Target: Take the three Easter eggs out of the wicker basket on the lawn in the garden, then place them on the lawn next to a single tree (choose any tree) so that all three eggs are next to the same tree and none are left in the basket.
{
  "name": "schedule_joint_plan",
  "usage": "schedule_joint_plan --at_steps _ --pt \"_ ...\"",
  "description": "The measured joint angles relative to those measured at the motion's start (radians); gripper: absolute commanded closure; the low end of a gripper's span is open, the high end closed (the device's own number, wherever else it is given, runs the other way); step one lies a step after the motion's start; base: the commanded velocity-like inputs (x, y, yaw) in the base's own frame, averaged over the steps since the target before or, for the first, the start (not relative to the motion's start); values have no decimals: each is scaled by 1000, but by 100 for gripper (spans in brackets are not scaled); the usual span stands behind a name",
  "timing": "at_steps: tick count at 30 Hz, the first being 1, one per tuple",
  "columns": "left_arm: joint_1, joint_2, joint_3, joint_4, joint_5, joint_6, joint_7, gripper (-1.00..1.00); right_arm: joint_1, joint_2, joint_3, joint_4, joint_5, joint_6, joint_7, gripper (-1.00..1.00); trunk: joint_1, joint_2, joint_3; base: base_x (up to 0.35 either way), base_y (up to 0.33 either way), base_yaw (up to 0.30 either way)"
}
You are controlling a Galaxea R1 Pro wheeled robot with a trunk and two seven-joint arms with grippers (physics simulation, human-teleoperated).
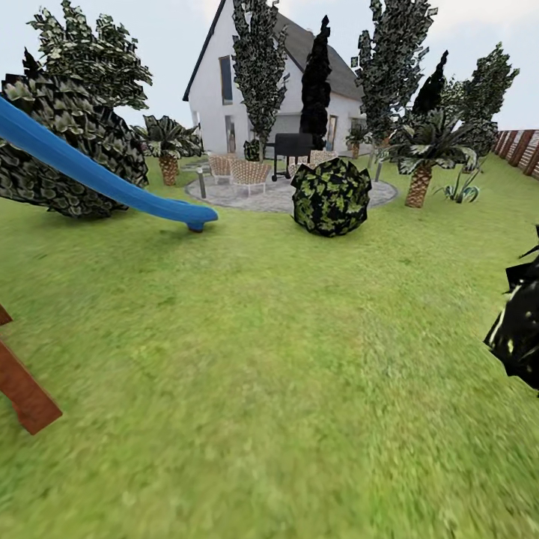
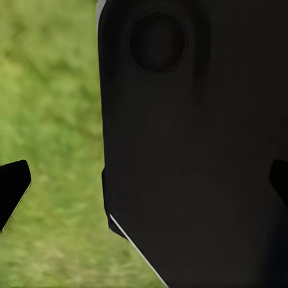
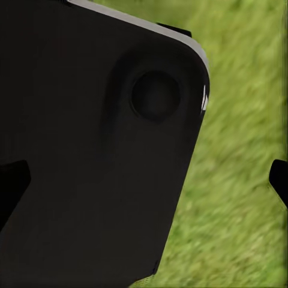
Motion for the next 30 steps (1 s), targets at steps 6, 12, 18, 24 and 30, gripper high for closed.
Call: schedule_joint_plan --at_steps 6,12,18,24,30 --pt "0 0 0 0 0 0 0 -100 0 -1 0 0 -1 0 0 -100 0 0 0 322 0 0" --pt "0 0 0 0 0 0 0 -100 0 -2 -1 0 -2 0 1 -100 0 0 0 322 0 -16" --pt "0 0 0 0 0 0 0 -100 0 -4 0 -1 0 -1 1 -100 0 0 0 319 51 -213" --pt "0 0 0 0 0 0 0 -100 0 -4 0 -2 0 -1 1 -100 0 0 0 297 147 -244" --pt "0 1 0 0 0 0 0 -100 0 -3 0 -2 0 -1 1 -100 0 0 0 272 185 -245"
